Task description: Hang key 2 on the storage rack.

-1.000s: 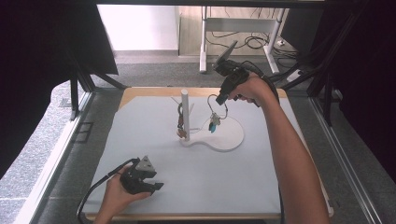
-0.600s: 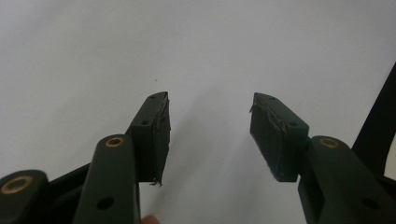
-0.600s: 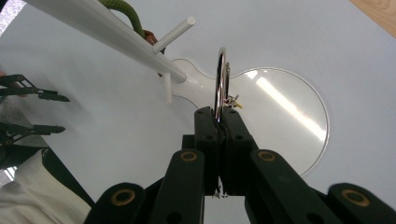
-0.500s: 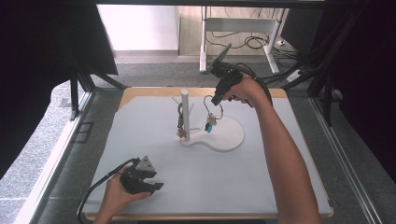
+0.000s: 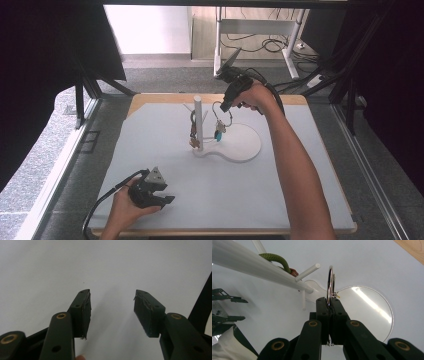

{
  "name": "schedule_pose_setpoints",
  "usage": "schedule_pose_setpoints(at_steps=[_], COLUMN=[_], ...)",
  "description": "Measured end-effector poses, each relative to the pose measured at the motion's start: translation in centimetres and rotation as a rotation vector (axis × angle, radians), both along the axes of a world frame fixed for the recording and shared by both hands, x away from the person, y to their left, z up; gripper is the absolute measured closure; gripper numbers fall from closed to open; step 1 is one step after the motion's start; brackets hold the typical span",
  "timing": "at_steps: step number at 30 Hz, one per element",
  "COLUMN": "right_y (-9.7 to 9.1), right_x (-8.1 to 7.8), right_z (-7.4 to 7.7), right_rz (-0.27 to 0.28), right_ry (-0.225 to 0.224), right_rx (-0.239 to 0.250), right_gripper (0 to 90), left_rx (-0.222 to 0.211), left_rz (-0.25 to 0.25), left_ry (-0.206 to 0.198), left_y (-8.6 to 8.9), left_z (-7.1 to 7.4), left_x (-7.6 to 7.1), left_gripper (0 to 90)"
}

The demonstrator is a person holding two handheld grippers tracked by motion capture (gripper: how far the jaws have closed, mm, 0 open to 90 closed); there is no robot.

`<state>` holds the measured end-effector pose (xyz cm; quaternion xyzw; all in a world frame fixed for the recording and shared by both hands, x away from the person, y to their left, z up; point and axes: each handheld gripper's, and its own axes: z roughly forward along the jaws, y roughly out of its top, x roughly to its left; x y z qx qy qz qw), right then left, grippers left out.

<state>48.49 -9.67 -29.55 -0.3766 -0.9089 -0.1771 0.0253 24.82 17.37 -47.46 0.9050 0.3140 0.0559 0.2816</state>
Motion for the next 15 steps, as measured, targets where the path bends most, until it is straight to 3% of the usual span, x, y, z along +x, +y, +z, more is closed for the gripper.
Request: schedule_pose_setpoints(at_steps=[15], right_y=[1.00], right_x=[0.23], right_z=[-0.41], right_rz=[0.001], right_ry=[-0.010], right_rx=[0.011], right_gripper=[87.8], left_rx=[-0.002], left_rz=[-0.003], left_ry=[0.004], left_y=[-0.06], left_z=[-0.08], left_x=[-0.01], left_gripper=[48.2])
